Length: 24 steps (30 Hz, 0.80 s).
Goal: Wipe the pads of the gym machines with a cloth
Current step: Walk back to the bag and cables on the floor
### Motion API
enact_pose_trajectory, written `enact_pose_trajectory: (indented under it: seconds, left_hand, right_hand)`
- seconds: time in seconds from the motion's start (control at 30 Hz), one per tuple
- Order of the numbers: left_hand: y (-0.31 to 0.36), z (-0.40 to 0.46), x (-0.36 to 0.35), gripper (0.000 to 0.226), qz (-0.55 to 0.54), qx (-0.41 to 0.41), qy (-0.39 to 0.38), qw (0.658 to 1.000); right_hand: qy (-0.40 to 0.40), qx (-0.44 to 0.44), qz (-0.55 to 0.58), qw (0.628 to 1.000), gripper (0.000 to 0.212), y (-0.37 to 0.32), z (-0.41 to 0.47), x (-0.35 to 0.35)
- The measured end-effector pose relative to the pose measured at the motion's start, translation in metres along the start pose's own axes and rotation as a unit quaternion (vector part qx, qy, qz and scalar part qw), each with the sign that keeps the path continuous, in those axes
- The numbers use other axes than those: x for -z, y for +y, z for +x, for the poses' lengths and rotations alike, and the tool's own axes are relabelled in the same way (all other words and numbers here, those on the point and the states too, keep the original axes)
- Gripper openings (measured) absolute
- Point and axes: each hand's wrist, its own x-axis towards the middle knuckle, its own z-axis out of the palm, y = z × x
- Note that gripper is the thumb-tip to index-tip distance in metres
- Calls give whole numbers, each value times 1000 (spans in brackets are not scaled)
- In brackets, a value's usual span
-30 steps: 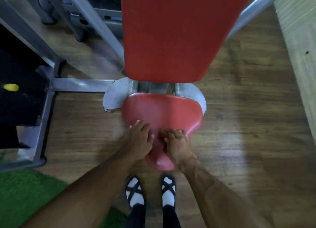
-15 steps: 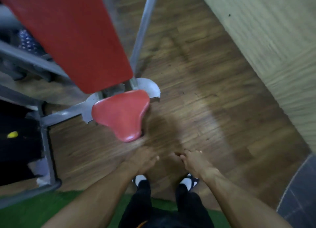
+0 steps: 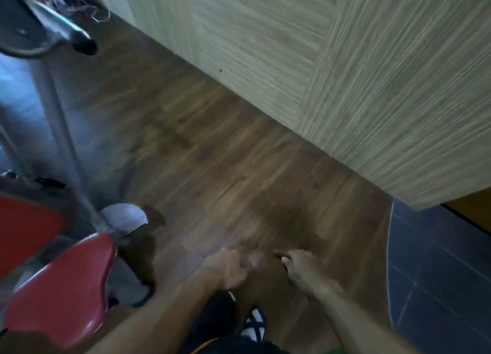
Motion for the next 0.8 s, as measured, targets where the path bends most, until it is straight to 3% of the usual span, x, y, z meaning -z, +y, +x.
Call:
enact_pose_trajectory:
  seconds: [0.37,0.47,0.8]
  left_hand:
    - [73,168,163,60,-12,1,22,1000]
    - [97,191,215,56,-11,-5,25,1000]
    - [113,309,379,61,-84,86,96,988]
  right_hand:
    - [18,-3,-29,999,38,35,164,176]
    - [47,12,-29,998,47,30,207,223]
    - [31,138,-124,982,39,-50,405,388]
